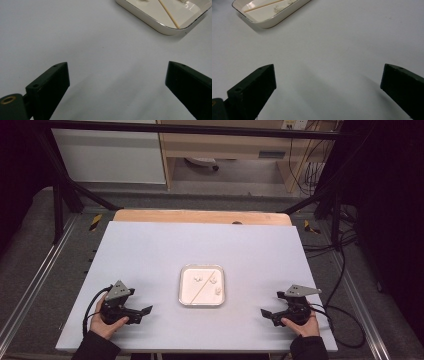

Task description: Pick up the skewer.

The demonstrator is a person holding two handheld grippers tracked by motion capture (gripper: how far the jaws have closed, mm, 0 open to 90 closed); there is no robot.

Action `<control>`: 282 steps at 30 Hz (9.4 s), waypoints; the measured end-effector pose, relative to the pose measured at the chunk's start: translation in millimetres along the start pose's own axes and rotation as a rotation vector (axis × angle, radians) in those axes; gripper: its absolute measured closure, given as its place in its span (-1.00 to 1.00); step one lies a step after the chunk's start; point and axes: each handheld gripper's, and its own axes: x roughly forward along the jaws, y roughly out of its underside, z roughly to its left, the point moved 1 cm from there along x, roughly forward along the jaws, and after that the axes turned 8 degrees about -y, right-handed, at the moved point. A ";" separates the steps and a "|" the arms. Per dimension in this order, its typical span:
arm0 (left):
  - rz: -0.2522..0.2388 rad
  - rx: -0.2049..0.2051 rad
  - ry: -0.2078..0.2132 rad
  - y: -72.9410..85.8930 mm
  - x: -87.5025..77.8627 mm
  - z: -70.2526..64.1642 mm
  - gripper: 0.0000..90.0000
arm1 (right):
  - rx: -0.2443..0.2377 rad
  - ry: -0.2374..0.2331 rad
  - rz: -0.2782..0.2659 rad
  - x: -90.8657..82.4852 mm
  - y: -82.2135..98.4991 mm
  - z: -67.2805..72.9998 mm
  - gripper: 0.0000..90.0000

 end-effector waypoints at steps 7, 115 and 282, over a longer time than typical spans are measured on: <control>0.003 0.006 0.001 -0.8 -0.2 -1.4 -0.88 | 0.003 -0.006 -0.003 0.1 -0.2 0.5 -0.99; 0.151 0.063 -0.015 -98.4 99.8 -115.5 0.42 | -0.015 0.001 0.036 3.6 0.8 0.5 -0.98; 0.063 0.364 0.252 -136.7 78.0 -187.4 0.97 | -0.939 0.167 0.250 37.1 -52.0 76.0 -0.25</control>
